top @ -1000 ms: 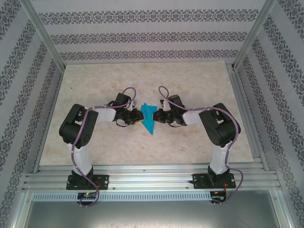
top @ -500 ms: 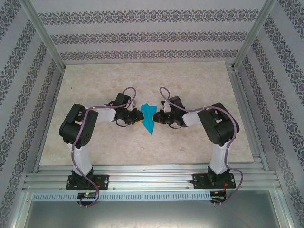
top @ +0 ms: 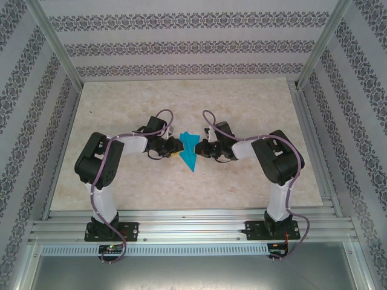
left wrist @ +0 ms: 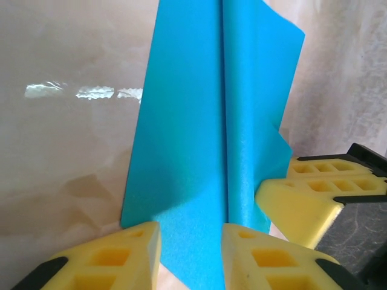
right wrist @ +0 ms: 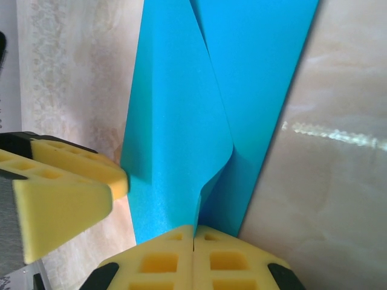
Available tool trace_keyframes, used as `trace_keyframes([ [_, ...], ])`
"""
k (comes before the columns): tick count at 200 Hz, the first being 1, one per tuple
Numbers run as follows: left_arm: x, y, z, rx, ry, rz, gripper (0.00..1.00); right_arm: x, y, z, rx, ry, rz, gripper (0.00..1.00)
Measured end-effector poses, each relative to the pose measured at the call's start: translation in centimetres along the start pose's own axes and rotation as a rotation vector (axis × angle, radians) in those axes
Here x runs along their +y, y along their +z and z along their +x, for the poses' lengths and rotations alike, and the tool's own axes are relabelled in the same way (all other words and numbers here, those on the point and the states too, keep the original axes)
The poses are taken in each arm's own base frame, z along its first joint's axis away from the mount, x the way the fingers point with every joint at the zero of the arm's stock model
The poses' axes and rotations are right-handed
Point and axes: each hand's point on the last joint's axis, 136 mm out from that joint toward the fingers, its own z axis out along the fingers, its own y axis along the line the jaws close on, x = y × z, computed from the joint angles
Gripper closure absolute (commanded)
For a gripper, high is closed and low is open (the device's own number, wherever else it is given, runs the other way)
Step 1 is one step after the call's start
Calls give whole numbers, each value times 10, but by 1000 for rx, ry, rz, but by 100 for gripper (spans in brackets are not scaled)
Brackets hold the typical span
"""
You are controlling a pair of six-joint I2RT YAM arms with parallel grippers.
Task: Fold a paper plane with a square sheet of paper (fold left side to right side)
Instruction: Fourth fold the wing at the center of the table.
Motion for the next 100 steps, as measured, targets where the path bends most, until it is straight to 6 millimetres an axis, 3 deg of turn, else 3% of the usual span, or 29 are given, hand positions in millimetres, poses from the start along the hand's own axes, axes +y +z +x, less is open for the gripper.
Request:
trace_keyframes([
  [57,-46,-22,-20,-46,70,73,73,0,1,1,14,-11,10,96],
  [80,-60,-14,-24,-29,89,105,74,0,1,1,16,-13,12,96],
  [100,-60,2,-22,0,87,112,75,0,1,1,16,-13,12,96],
])
